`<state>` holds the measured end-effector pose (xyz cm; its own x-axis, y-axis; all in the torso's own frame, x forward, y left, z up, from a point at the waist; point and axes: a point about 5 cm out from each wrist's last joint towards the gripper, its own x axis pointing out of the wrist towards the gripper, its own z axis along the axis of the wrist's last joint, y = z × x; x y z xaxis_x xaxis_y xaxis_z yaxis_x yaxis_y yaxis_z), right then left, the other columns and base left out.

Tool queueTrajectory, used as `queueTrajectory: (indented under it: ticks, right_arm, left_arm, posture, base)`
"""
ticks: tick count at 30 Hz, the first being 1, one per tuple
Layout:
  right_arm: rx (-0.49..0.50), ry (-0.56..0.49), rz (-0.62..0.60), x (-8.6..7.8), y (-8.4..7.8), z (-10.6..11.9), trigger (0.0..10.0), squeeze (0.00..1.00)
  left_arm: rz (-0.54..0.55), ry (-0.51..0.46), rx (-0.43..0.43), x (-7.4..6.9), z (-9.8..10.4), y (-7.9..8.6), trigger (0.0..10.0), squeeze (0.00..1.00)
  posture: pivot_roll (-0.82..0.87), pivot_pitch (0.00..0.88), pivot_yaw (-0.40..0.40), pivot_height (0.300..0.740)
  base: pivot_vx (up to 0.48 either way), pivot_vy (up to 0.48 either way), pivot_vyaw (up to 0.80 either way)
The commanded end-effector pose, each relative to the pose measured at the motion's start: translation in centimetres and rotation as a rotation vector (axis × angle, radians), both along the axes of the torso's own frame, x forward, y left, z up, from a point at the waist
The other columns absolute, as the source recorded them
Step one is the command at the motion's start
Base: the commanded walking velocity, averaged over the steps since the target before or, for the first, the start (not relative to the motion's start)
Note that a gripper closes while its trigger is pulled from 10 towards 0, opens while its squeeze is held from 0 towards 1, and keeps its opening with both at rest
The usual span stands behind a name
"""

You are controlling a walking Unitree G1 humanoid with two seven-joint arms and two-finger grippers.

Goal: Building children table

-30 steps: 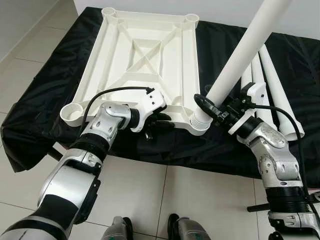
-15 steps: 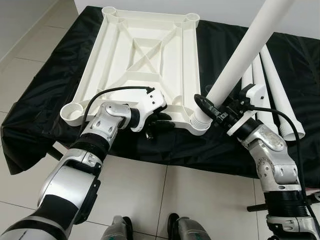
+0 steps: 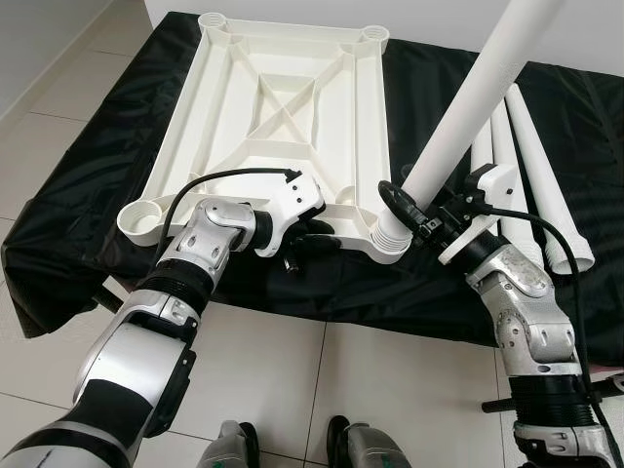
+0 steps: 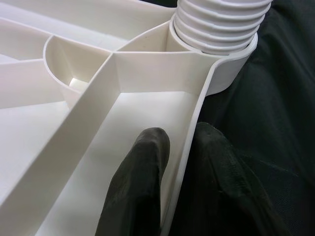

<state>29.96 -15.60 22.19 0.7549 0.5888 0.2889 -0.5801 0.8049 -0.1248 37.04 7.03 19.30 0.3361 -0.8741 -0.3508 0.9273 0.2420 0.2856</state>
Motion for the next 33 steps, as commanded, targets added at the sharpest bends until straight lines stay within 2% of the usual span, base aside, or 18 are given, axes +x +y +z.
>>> queueTrajectory:
  ticks: [1, 19, 27, 29, 33]
  right_arm:
    - [-0.024, 0.161, 0.066, -0.2, 1.6, -3.2, 10.0, 0.0]
    - [0.002, 0.146, 0.041, -0.8, 2.5, -3.1, 10.0, 0.0]
    - [0.036, 0.117, -0.022, -1.0, 2.9, -2.7, 10.0, 0.0]
    - [0.047, 0.09, -0.07, -1.1, 3.2, -2.4, 10.0, 0.0]
    - [0.054, 0.087, -0.081, -1.1, 3.3, -2.3, 10.0, 0.0]
  left_arm:
    - [0.087, -0.017, -0.042, 0.3, -0.1, 0.3, 10.0, 0.0]
    - [0.086, -0.02, -0.045, 0.4, 0.1, 0.2, 10.0, 0.0]
    - [0.085, -0.019, -0.045, 0.3, 0.1, 0.2, 10.0, 0.0]
    - [0.083, -0.019, -0.045, 0.4, 0.1, 0.2, 10.0, 0.0]
    - [0.083, -0.02, -0.045, 0.4, 0.2, 0.2, 10.0, 0.0]
  posture:
    - [-0.06, 0.22, 0.003, 0.74]
    - [-0.07, 0.22, 0.002, 0.74]
    - [-0.07, 0.22, 0.003, 0.74]
    - [-0.07, 0.22, 0.004, 0.74]
    - [-0.07, 0.219, 0.004, 0.74]
  base:
    - [0.0, 0.0, 0.0]
    - [0.0, 0.0, 0.0]
    - [0.0, 0.0, 0.0]
    - [0.0, 0.0, 0.0]
    - [0.0, 0.0, 0.0]
